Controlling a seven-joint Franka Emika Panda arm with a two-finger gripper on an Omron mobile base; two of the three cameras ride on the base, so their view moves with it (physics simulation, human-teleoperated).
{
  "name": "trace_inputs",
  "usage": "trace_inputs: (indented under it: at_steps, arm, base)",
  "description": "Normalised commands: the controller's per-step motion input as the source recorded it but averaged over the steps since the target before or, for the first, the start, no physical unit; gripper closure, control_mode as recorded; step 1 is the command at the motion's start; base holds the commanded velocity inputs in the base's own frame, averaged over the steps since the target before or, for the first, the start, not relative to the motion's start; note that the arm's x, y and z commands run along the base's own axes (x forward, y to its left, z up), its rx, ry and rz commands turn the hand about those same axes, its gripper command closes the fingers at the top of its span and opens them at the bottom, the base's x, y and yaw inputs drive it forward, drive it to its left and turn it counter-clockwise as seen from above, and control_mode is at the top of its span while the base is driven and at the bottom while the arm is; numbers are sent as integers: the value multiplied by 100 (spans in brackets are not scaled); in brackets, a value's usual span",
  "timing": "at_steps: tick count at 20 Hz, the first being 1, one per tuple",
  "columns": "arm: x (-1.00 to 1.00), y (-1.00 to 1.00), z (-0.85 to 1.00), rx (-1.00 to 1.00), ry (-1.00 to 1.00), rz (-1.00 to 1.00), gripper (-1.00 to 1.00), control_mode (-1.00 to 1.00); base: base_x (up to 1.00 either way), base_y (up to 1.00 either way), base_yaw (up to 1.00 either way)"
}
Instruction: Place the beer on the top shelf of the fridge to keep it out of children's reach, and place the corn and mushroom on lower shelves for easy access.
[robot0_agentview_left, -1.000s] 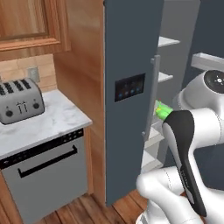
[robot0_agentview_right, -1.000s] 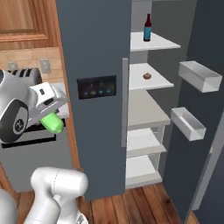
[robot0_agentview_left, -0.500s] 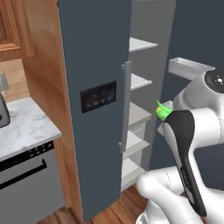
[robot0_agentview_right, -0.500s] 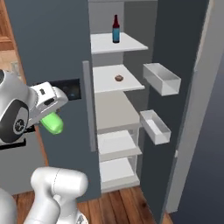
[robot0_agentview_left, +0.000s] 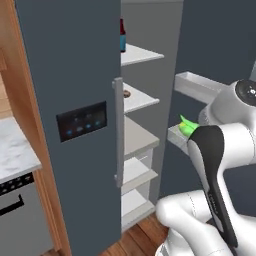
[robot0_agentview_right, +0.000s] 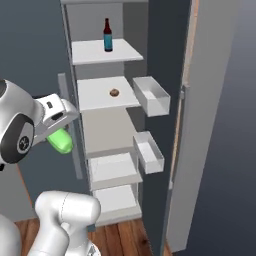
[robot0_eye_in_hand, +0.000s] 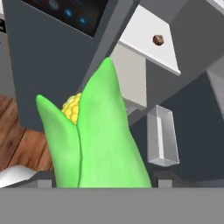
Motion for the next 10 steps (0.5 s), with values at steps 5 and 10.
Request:
trace_inputs:
  at_steps: [5,10]
  arm:
    - [0,0,0,0,0,0,100,100]
    - [0,0,0,0,0,0,100,100]
  base:
    - [57,-13,19]
    - [64,0,23]
